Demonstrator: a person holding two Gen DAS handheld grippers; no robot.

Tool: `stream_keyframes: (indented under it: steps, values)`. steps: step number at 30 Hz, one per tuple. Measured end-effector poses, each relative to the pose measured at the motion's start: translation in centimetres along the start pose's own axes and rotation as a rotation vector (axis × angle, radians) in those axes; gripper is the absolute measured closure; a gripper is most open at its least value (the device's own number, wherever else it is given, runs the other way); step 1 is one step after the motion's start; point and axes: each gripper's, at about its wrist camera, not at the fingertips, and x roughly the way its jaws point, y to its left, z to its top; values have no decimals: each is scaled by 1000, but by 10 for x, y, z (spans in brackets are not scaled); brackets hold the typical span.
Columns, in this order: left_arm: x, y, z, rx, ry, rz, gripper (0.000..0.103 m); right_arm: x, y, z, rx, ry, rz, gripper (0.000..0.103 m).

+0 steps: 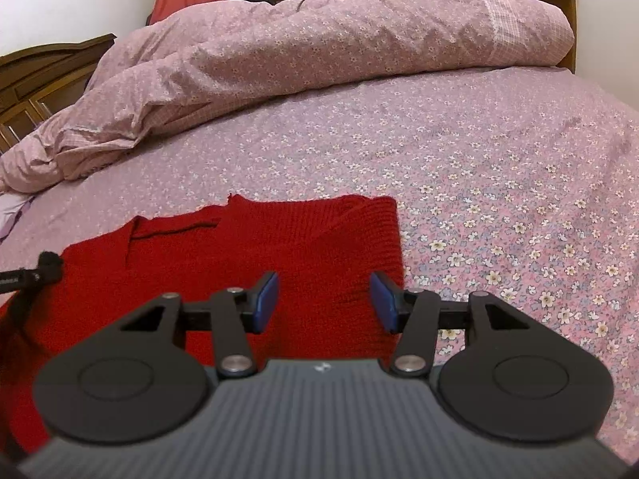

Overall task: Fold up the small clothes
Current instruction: 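Regrasp the black cuff with the left gripper and straighten it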

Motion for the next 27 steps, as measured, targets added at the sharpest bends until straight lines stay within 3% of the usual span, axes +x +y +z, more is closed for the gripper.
stream_keyframes:
  steps: [4,6,8,11,14,20,27]
  values:
    - [-1,-10,6,82,-49,99,88,1,5,1,-27,-9,4,49]
    - [8,-6,9,69,-27,126,88,2,7,0,-39,-17,3,49]
    - [21,2,8,33,27,102,88,6,9,-2,-50,-13,-2,50]
    - [26,4,5,50,30,102,86,25,11,-10,-116,34,-52,51]
    - [26,8,6,25,32,88,84,30,11,-15,-149,-3,-66,50]
    - [1,28,14,-133,27,42,74,28,12,-9,-119,21,-85,50]
    - [-42,20,14,-79,12,63,71,2,8,-6,-50,51,-88,49]
